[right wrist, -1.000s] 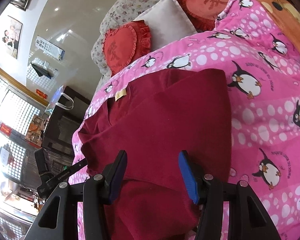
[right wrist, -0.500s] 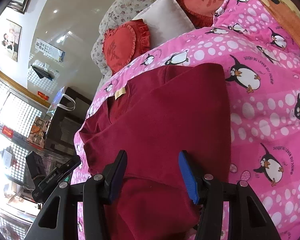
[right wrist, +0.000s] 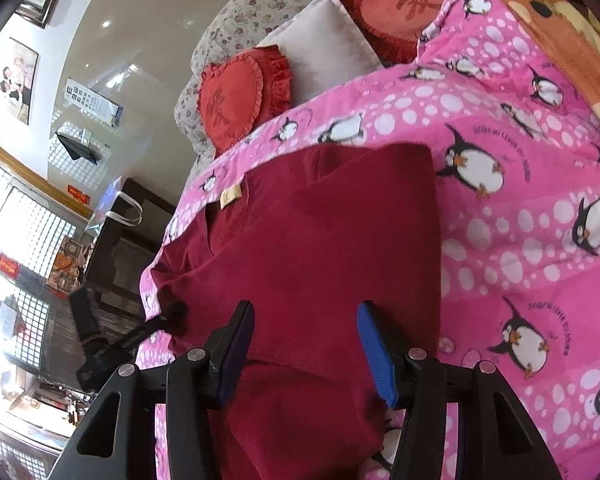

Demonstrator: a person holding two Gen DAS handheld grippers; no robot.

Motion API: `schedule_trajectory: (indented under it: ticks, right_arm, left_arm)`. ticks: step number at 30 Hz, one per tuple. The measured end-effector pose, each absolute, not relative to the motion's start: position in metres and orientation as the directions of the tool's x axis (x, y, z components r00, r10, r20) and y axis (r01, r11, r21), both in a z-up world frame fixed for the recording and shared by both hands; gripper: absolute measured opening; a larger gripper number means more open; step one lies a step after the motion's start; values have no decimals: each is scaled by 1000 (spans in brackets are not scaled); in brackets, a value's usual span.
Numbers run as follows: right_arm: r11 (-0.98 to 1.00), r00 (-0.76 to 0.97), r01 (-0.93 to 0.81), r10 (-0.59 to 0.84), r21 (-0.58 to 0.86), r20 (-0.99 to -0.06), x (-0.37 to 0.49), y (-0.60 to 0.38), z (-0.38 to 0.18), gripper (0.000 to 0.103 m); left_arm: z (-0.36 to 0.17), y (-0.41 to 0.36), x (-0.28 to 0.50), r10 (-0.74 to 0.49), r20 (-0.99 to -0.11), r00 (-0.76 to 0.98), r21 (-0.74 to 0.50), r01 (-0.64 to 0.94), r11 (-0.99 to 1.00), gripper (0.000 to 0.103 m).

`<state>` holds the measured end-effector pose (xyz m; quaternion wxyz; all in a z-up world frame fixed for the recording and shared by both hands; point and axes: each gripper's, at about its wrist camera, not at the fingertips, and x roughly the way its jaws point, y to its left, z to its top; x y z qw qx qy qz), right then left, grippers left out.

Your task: Fold small clothes

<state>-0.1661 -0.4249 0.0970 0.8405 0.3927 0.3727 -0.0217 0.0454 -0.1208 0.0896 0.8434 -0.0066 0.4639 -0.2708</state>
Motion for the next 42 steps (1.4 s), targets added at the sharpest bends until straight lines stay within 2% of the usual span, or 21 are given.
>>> schedule_trajectory:
  ticks: [2,4,8,12,19,22,24,26,31,35,42]
  right_arm:
    - [700,728,316,254,640,-637,-163,-425,101,51]
    - [714,730,302,253,632,-635,-156,-424,104,51]
    - [727,728,278,267,627,-632,-135,-419,98,51]
    - [761,684,295,254,578,-684,-114,-422,79,51]
    - [816,691,294,178,497,-701,-145,-416,109,51]
    - [826,657,291,194,482,-728,-152,-408,96,51]
    - [840,603,324,171,435,-779,-148,-405,76,51]
    - [844,600,330,158,422,-784,-147,-404,73,51]
    - [878,617,308,110,367,-779,-160,-392,103,51]
    - [873,630,295,128,389,-766,-177,-384,112,51]
    - [838,563,381,126,392,-817,-168,-390,70,52]
  left_arm:
    - [106,-103,54,-465,-753,465,-271,425,864,4]
    - [107,-91,61,-425,-763,487,-250,383,889,4]
    - [82,-91,66,-373,-811,451,-223,351,909,4]
    - [66,-101,59,-318,-833,453,-164,346,924,4]
    - [69,-96,51,-327,-836,440,-168,362,917,5]
    - [71,-94,45,-313,-840,442,-159,352,922,15]
    - [72,-94,40,-300,-845,442,-150,344,927,18]
    - [74,-93,33,-280,-849,449,-129,338,932,18]
    - [85,-86,13,-265,-842,469,-100,347,932,18]
    - [93,-83,-9,-267,-837,478,-83,372,925,18]
    - [92,-75,-39,-261,-847,463,-73,386,920,18]
